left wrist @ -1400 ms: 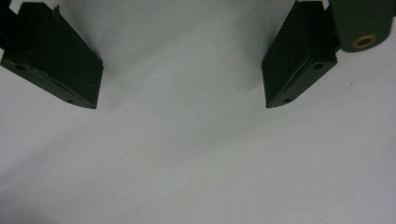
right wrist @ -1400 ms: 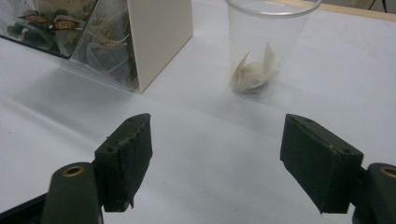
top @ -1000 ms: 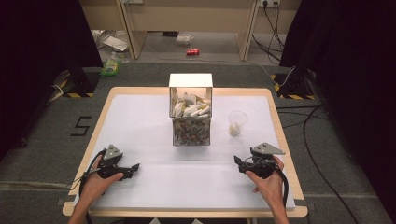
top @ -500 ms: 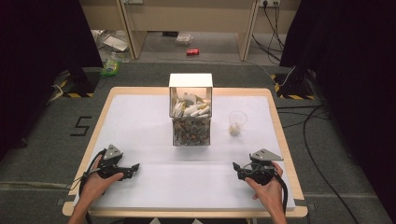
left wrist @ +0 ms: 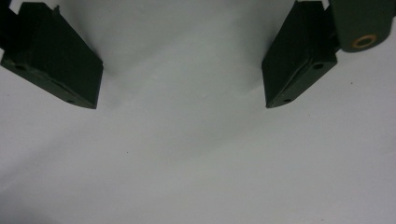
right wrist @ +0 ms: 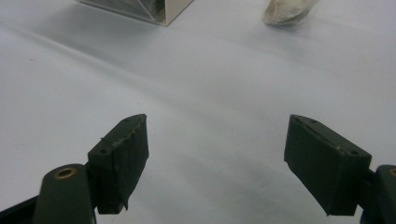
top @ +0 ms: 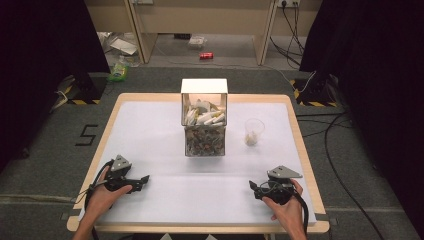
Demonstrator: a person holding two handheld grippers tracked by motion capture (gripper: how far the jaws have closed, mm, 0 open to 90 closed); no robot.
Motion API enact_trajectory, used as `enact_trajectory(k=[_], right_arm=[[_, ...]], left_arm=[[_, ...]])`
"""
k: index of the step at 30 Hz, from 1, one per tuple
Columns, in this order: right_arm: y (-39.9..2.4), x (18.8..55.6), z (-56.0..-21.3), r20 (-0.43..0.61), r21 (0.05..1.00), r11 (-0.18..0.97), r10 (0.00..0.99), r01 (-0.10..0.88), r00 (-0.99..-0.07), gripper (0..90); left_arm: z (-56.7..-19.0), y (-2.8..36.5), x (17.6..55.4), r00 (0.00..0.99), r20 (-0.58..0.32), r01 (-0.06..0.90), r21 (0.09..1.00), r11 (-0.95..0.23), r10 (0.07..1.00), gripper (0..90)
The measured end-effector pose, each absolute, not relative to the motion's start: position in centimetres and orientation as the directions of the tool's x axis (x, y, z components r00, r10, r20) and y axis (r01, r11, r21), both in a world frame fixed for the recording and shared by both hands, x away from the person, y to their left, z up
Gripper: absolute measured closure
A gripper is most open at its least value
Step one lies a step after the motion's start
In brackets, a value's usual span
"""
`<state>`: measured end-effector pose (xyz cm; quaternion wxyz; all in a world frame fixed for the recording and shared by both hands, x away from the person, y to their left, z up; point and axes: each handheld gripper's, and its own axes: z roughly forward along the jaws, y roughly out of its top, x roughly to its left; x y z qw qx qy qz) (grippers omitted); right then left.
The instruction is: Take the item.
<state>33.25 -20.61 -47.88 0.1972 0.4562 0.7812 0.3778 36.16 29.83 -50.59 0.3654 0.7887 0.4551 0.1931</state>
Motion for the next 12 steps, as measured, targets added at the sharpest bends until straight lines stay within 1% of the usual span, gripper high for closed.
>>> enact_trajectory(k=[12], right_arm=[[-20.75,32.77,-48.44,0.030,0.759,0.309,0.863,0.573,-0.505,21.6]], left_arm=[[-50.59,29.83,36.15,0.511,-0.028,0.577,0.752,-0.319,0.859,11.6]])
